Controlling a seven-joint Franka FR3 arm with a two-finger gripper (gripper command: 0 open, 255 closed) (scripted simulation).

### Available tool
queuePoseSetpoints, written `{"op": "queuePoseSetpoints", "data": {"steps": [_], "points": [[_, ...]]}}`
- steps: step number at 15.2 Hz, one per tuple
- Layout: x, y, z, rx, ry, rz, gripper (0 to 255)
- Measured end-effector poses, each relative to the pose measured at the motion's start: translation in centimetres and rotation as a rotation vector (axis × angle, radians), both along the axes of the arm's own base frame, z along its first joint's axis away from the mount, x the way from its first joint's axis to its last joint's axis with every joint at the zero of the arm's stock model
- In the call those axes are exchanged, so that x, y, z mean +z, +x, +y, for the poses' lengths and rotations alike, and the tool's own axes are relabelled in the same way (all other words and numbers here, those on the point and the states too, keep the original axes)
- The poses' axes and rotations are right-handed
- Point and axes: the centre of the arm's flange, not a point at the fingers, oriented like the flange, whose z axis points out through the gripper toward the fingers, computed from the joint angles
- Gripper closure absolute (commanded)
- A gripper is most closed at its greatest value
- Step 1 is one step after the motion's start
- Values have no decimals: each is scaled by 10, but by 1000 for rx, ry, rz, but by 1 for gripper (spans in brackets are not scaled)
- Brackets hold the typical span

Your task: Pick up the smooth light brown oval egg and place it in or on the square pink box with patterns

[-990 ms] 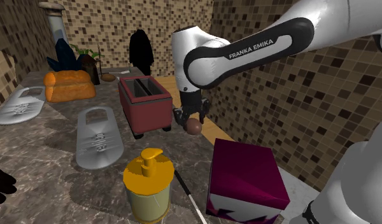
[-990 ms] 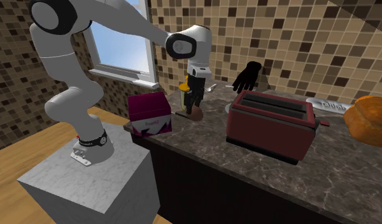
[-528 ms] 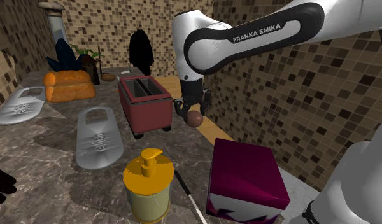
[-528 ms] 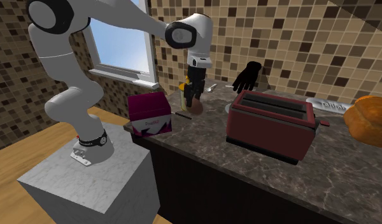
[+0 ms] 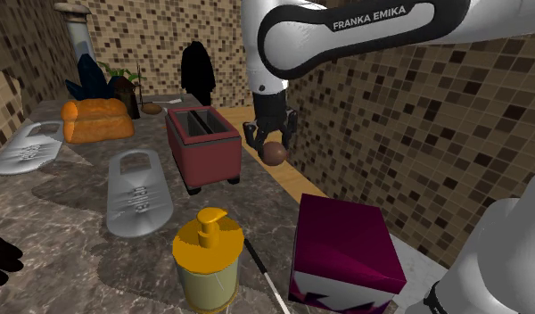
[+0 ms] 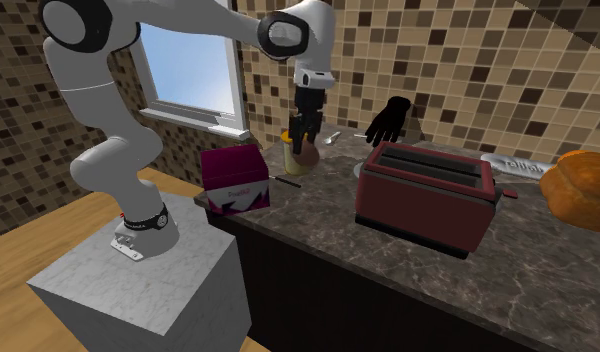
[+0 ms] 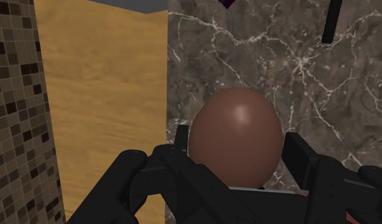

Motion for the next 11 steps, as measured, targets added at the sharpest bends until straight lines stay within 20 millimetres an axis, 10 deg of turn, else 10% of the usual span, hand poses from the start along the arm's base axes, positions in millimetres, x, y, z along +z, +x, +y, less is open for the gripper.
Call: {"op": "queuePoseSetpoints", "data": {"steps": [11], "points": [[50,-29,2,0,0,0,255]]}}
